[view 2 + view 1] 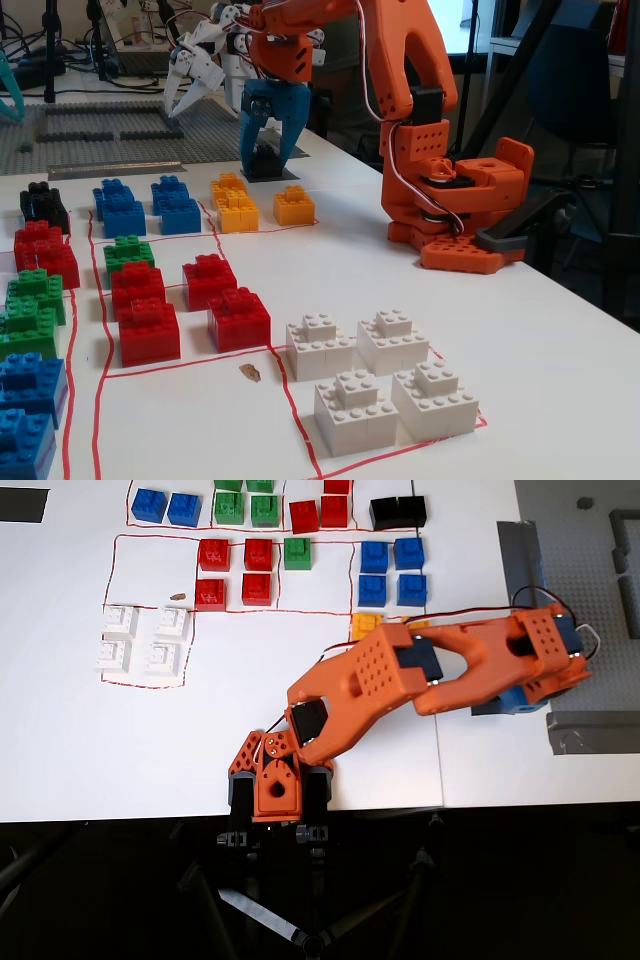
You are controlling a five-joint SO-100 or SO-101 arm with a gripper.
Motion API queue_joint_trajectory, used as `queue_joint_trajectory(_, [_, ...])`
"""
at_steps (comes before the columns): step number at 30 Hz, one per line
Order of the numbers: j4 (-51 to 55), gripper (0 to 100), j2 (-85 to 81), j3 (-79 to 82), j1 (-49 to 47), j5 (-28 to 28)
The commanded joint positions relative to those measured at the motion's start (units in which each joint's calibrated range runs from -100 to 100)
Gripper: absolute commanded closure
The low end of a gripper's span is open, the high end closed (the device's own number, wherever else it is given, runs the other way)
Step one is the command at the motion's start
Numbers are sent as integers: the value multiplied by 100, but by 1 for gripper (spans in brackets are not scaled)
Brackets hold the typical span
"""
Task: Grab the block and put it in the grey marker
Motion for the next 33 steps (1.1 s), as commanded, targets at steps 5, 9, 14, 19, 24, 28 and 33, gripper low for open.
queue_joint_trajectory(5, [-144, 81, -335, -391, 378, 93])
queue_joint_trajectory(9, [-152, 72, -387, -228, 444, 142])
queue_joint_trajectory(14, [-152, 66, -525, -83, 469, 186])
queue_joint_trajectory(19, [215, 59, -707, -155, 386, 181])
queue_joint_trajectory(24, [1333, 62, -983, -873, 220, 230])
queue_joint_trajectory(28, [1651, 72, -1259, -1308, 195, 225])
queue_joint_trajectory(33, [1675, 86, -1752, -1390, -30, 20])
